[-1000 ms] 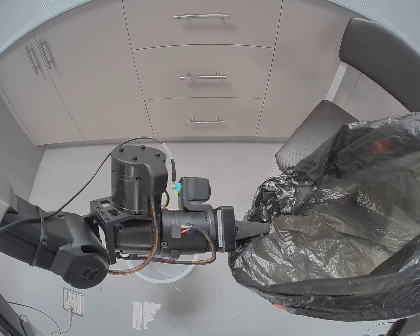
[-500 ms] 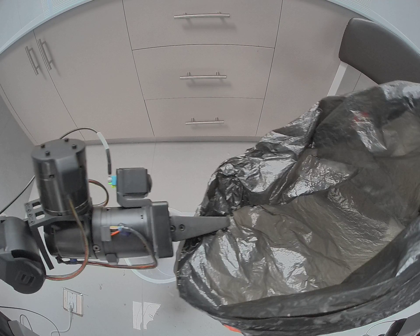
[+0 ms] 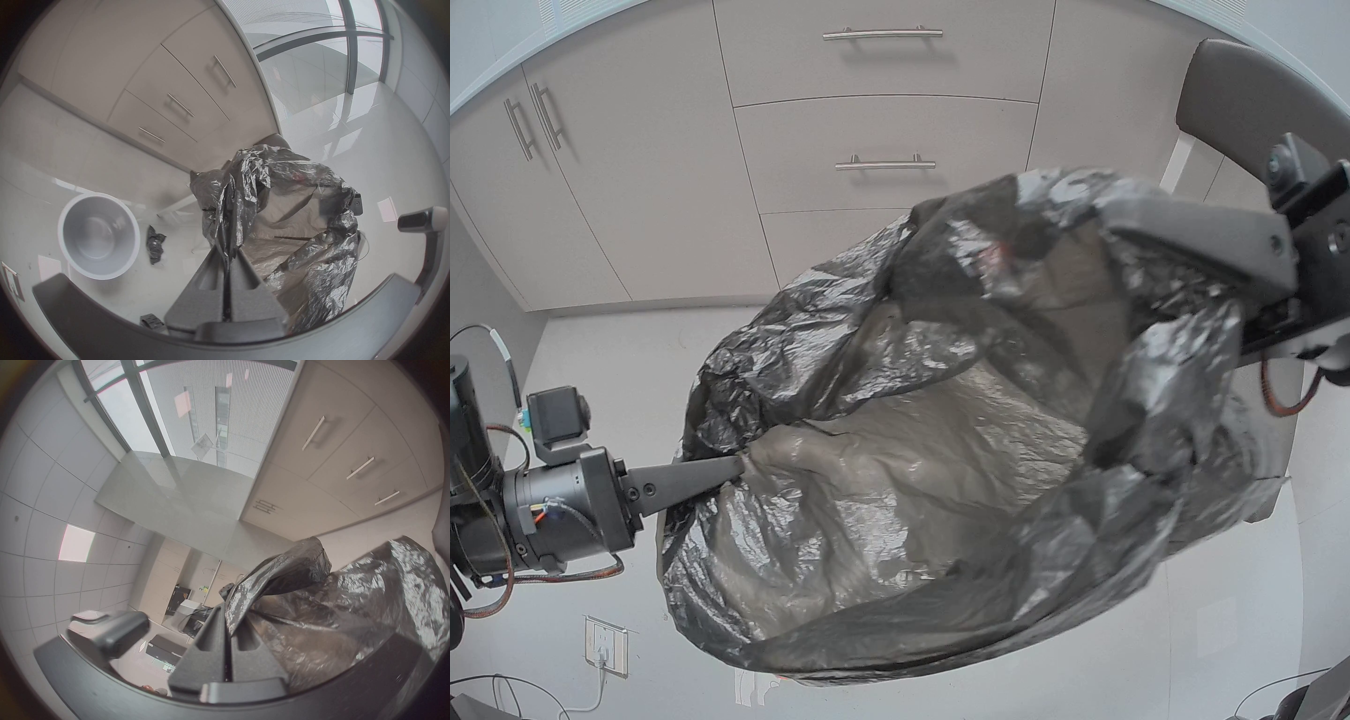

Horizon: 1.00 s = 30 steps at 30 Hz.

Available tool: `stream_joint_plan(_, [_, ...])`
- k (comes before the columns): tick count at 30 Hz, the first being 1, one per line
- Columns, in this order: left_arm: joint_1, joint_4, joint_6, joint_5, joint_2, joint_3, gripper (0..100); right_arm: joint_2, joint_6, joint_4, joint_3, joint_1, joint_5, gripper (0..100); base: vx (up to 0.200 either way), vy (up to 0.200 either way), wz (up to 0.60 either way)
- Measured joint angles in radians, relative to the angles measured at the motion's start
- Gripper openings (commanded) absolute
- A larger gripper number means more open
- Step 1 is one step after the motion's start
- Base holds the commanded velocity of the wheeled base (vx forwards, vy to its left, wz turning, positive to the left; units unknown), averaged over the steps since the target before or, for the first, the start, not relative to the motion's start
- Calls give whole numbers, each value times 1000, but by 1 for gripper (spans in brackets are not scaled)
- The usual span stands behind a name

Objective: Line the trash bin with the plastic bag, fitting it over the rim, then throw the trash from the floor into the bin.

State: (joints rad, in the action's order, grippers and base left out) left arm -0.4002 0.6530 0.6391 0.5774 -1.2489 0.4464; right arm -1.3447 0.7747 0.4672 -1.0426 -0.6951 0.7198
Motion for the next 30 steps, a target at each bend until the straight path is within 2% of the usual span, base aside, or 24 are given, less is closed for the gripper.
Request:
stream_joint_plan(3, [45,0,-32,0,36,-45,0,-59,-17,0,-11,-43,-87,0,0,0,0])
stream_joint_plan(5, [62,1,-44,0,50,-62,0,-94,-23,0,-23,-70,-179,0,0,0,0])
stream_joint_plan(6, [74,1,-51,0,59,-72,0,-121,-27,0,-33,-92,-252,0,0,0,0])
stream_joint_plan(8, [89,1,-59,0,70,-86,0,-166,-32,0,-54,-129,-338,0,0,0,0])
stream_joint_plan(10, [102,1,-67,0,80,-101,0,-216,-39,-1,-84,-166,-391,0,0,0,0])
stream_joint_plan(14, [128,-6,-78,-13,96,-130,0,-314,-51,-8,-151,-220,-432,0,0,0,0])
stream_joint_plan(21, [178,-32,-83,-97,88,-167,0,-431,-58,-85,-243,-285,-500,0,0,0,0])
stream_joint_plan(30, [177,-130,-75,-106,119,-187,0,-455,-60,-195,-276,-319,-505,0,0,0,0])
